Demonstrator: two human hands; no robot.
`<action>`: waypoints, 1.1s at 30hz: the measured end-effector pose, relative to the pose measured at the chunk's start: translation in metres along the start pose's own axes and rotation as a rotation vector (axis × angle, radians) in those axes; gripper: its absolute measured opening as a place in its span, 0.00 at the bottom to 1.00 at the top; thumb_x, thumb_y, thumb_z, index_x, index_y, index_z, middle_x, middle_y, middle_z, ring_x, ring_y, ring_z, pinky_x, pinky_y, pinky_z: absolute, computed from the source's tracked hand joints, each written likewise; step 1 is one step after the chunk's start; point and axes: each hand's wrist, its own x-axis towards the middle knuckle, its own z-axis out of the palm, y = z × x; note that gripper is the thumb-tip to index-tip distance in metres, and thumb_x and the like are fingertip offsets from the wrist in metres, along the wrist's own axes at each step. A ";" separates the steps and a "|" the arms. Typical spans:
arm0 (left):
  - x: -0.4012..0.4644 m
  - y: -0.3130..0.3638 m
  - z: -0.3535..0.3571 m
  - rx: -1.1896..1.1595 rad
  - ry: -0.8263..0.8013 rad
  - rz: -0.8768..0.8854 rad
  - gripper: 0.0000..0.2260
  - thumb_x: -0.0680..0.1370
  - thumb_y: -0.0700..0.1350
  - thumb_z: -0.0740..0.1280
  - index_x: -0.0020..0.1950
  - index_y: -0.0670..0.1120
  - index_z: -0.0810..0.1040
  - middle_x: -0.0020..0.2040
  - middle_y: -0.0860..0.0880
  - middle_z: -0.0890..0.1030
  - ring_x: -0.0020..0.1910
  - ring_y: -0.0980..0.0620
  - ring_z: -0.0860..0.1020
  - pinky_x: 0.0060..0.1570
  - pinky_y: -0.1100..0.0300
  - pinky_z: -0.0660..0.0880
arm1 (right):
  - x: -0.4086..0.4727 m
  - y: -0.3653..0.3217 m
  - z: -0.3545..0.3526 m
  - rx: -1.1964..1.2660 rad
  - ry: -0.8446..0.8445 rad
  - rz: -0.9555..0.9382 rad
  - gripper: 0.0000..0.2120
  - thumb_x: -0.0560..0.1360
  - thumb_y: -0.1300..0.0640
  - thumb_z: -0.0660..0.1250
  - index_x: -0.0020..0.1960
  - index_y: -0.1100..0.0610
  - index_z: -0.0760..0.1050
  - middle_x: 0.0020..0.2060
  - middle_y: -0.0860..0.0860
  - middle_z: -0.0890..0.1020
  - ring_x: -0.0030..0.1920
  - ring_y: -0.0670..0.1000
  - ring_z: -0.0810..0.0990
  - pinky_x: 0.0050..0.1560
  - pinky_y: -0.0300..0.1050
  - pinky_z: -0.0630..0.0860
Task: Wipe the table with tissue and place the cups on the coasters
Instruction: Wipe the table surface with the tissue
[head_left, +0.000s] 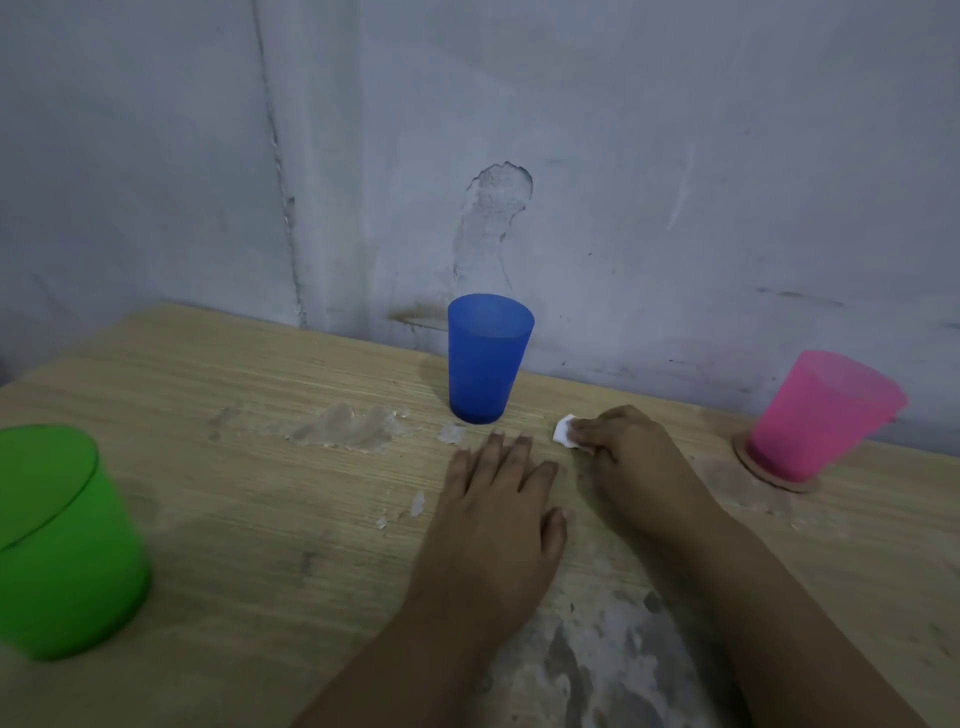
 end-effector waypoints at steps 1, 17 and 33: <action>0.000 0.000 0.000 -0.005 -0.003 0.009 0.22 0.81 0.56 0.48 0.75 0.54 0.59 0.78 0.52 0.53 0.77 0.52 0.45 0.72 0.53 0.37 | 0.002 0.001 -0.001 -0.037 -0.018 -0.008 0.16 0.69 0.67 0.65 0.54 0.55 0.81 0.49 0.51 0.84 0.49 0.56 0.77 0.50 0.42 0.72; -0.002 0.000 0.000 0.007 -0.022 0.006 0.22 0.80 0.58 0.47 0.73 0.56 0.60 0.77 0.52 0.58 0.77 0.52 0.45 0.72 0.52 0.37 | 0.015 -0.004 0.013 0.032 -0.151 -0.054 0.20 0.73 0.66 0.61 0.63 0.54 0.76 0.58 0.53 0.79 0.57 0.54 0.73 0.53 0.31 0.61; 0.000 -0.002 0.002 0.004 -0.024 0.005 0.22 0.80 0.58 0.48 0.73 0.57 0.59 0.76 0.52 0.59 0.76 0.52 0.48 0.73 0.52 0.39 | 0.008 0.004 0.008 0.037 0.024 -0.074 0.18 0.65 0.69 0.68 0.52 0.55 0.82 0.41 0.34 0.78 0.48 0.55 0.76 0.47 0.41 0.71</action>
